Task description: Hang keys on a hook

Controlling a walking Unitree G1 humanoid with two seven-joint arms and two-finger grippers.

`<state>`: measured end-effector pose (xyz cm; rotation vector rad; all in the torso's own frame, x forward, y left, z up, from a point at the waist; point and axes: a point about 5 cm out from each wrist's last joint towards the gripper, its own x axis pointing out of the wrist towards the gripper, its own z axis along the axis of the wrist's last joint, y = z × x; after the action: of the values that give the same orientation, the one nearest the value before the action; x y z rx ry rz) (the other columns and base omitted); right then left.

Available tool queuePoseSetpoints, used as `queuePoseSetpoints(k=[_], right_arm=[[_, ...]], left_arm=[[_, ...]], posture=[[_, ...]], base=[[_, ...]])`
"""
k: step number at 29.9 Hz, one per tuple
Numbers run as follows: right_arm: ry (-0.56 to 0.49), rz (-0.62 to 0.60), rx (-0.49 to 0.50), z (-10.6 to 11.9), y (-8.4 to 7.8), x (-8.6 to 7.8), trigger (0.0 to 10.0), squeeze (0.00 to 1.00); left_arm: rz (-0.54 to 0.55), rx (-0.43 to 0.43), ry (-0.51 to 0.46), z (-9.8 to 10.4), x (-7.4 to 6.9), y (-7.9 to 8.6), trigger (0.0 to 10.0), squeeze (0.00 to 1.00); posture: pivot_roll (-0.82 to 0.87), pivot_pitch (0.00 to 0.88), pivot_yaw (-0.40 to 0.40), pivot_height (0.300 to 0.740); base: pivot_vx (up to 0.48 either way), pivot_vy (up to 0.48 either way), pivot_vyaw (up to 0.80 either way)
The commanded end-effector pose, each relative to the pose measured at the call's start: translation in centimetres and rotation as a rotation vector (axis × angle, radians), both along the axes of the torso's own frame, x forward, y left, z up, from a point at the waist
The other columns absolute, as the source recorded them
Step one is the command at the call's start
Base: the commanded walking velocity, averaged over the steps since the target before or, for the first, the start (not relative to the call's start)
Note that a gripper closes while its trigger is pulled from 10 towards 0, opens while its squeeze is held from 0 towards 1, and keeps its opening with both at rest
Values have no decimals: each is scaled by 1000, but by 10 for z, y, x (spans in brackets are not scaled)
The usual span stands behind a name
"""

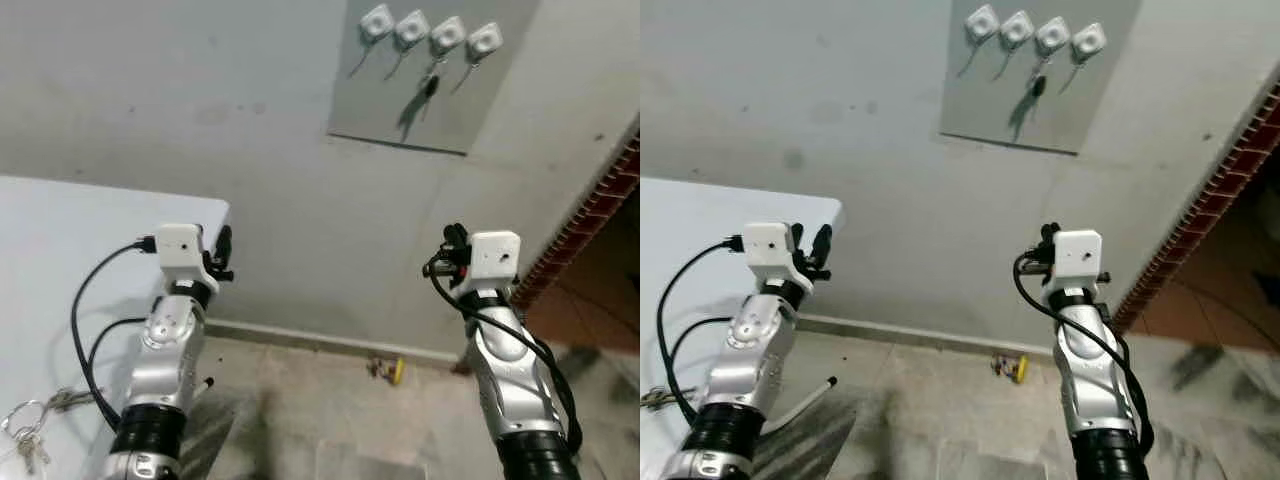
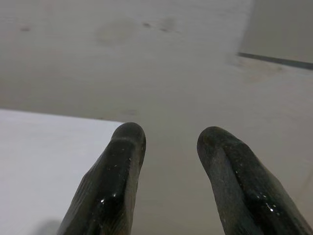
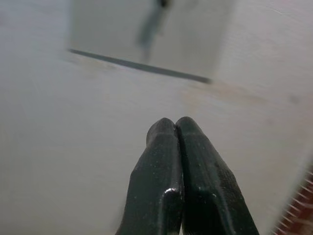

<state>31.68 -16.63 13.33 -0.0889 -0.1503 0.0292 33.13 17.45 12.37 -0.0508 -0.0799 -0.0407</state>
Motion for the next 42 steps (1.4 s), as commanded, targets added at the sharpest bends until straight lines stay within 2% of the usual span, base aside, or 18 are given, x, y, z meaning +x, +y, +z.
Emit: queuePoseSetpoints(k=[1, 11, 22, 26, 35, 42], right_arm=[[-8, -27, 19, 2, -7, -2, 10000, 0], [-11, -38, 7, -1, -8, -12, 10000, 0], [-12, -64, 11, -2, -14, -21, 10000, 0], [-15, -58, 11, -1, -12, -22, 10000, 0], [-10, -40, 7, -1, -11, -22, 10000, 0], [-7, -31, 2, -1, -10, -23, 10000, 0]], left_arm=[[-47, -1, -13, 2, -1, -15, 10000, 0], [-67, -12, -13, 5, 2, -16, 10000, 0], [-106, -57, 53, 2, 8, -20, 10000, 0], [-115, -95, 71, 2, 9, -22, 10000, 0], [-131, -120, 72, 2, 8, -23, 10000, 0], [-135, -121, 73, 2, 7, -24, 10000, 0]], posture=[[-50, 0, -42, 740], [-88, 0, -5, 740], [-112, 0, 13, 740], [-112, 0, 13, 740], [-111, 0, -2, 740], [-113, 0, -4, 740]], base=[[0, 0, 0], [0, 0, 0], [0, 0, 0], [0, 0, 0], [0, 0, 0], [266, 0, 0]])
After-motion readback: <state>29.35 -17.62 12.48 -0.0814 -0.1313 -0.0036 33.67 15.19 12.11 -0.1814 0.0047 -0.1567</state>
